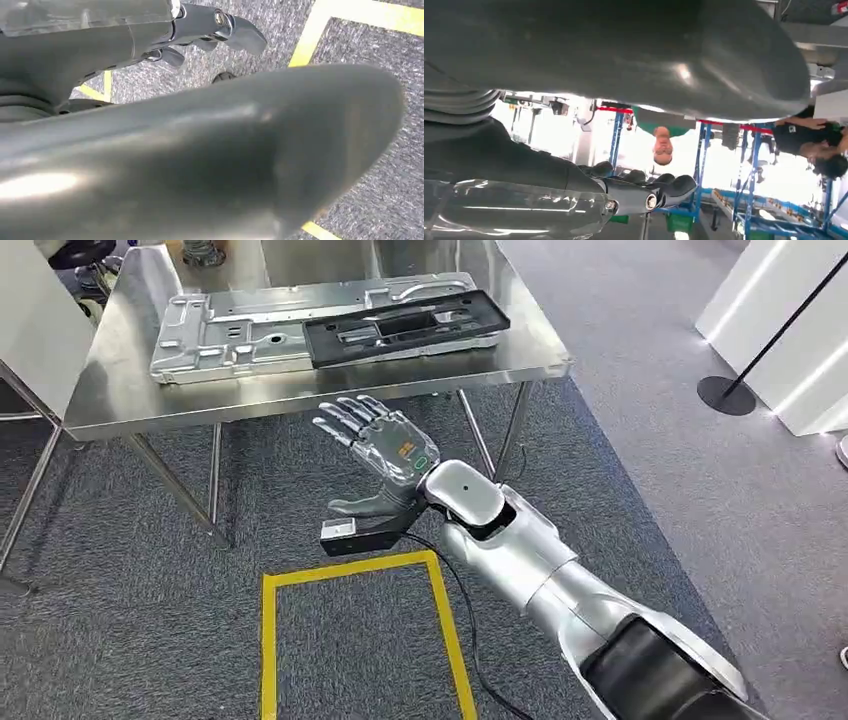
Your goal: Take the parts from the cabinet and place them on the table.
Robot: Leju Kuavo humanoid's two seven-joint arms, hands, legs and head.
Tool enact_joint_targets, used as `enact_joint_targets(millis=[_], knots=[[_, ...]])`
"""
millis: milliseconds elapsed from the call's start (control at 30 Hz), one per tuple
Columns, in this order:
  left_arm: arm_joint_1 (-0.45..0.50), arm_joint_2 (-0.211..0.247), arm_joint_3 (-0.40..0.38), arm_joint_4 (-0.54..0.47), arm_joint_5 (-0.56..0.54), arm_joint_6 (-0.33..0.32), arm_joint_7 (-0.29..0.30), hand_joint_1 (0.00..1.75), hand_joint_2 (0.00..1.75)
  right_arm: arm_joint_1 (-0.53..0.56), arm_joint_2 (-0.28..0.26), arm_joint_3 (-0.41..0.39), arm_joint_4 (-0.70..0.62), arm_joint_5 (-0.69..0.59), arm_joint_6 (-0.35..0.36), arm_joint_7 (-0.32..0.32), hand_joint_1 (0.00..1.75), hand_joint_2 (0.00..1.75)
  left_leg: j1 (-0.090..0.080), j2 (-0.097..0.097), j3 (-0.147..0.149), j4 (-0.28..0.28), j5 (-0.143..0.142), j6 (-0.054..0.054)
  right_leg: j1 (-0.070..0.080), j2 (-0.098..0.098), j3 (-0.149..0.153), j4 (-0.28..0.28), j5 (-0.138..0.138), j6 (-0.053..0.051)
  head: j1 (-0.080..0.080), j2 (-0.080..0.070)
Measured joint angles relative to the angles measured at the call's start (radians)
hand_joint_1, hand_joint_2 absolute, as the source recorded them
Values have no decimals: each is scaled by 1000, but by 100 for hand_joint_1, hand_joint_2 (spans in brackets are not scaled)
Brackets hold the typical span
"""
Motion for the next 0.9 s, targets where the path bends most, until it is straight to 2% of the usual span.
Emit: enact_joint_targets(millis=[33,100,133,167,200,267,300,333,367,433,467,500,533,600,633,667,700,767,800,833,867,900], knots=[[0,0,0,0,0,-1,1,0,0,-1,0,0,0,0,-1,0,0,0,3,2,-2,-1,5,-7,4,0,-4,0,5,-5,7,0],[0,0,0,0,-1,-3,1,0,0,3,-2,0,0,0,-2,0,0,0,6,3,-1,-9,16,-19,7,1,-8,-1,14,-12,7,0],[-1,0,-1,0,-1,-3,2,0,0,3,-2,0,0,0,-2,0,0,0,1,3,-2,-14,20,-26,-1,0,-5,-19,29,-17,6,0],[0,1,-1,0,-1,-4,2,0,0,3,-2,0,0,0,-3,0,0,0,4,3,-11,5,-6,-27,-5,-6,-6,-33,44,-20,6,0],[0,1,-1,0,-1,-5,3,0,0,2,-2,0,0,0,-4,0,0,0,2,2,-30,56,-54,-28,-6,-7,-14,-35,53,-27,3,0],[0,2,-1,0,-1,-7,4,0,0,8,-2,0,0,0,-4,0,0,0,4,3,-84,214,-149,-35,-3,-7,-34,-33,65,-27,3,0],[1,2,-1,0,-1,-7,5,0,0,13,-2,0,0,0,-4,0,0,0,4,3,-98,268,-173,-39,-2,-7,-43,-32,71,-27,3,0],[1,2,-1,0,-1,-7,5,0,0,16,-2,1,0,0,-4,0,0,0,5,3,-93,283,-175,-40,-2,-7,-54,-28,77,-26,3,0],[1,2,-1,0,-1,-7,5,0,0,19,-2,1,0,0,-4,-1,0,0,6,3,-63,250,-156,-42,-3,-7,-64,-23,81,-24,3,0],[0,4,-1,0,-1,-7,5,0,0,20,-2,0,0,0,-4,0,0,0,9,4,46,87,-94,-43,-6,-6,-84,-5,85,-19,3,0],[-2,4,-1,0,-1,-8,5,0,0,19,-2,0,0,0,-5,0,0,0,11,5,91,2,-97,-40,-5,-7,-94,10,85,-15,2,0],[-3,4,-1,0,0,-10,5,0,0,19,-2,0,0,0,-5,0,0,0,2,0,88,2,-95,-29,1,-6,-103,16,87,-8,2,0],[-2,4,-1,0,0,-10,4,0,0,20,-2,0,0,0,-5,0,0,0,6,-1,82,4,-89,-21,1,-6,-106,17,92,-3,5,0],[0,4,-1,0,0,-9,3,0,0,21,-2,0,0,0,-5,0,0,0,-1,-1,79,4,-81,-9,-2,-6,-105,11,102,9,4,0],[1,3,-1,0,2,-8,3,0,0,21,-3,0,0,0,-5,-1,0,0,4,0,76,-2,-70,1,-3,-5,-110,14,105,15,3,0],[-1,3,-1,0,3,-8,3,0,0,21,-3,0,0,0,-5,-1,0,0,6,2,70,-2,-62,6,-7,-1,-117,28,82,22,4,0],[-2,3,-1,0,3,-8,2,0,0,21,-3,-1,0,0,-5,-1,0,0,7,3,61,-2,-56,13,-8,0,-135,73,38,28,9,0],[0,3,-1,0,3,-8,1,0,0,22,-3,-1,0,0,-4,-1,0,0,6,3,43,-2,-43,15,-14,1,-196,235,-58,39,8,0],[0,3,-1,0,4,-8,-1,0,0,25,-4,-1,0,0,-4,-1,0,0,6,3,32,-2,-36,14,-15,1,-220,309,-90,41,10,0],[1,3,0,0,6,-9,-2,0,0,29,-4,-1,0,0,-4,-1,0,0,6,3,24,-2,-29,14,-15,1,-222,336,-98,41,10,0],[3,3,0,0,9,-11,-4,0,0,32,-5,-2,0,-4,-4,-1,0,0,6,2,16,-2,-24,13,-16,1,-197,311,-84,39,10,0],[4,3,0,0,11,-12,-5,0,0,35,-5,-4,0,-9,-5,-1,0,0,6,1,11,-2,-19,11,-15,1,-149,243,-57,34,10,0]])
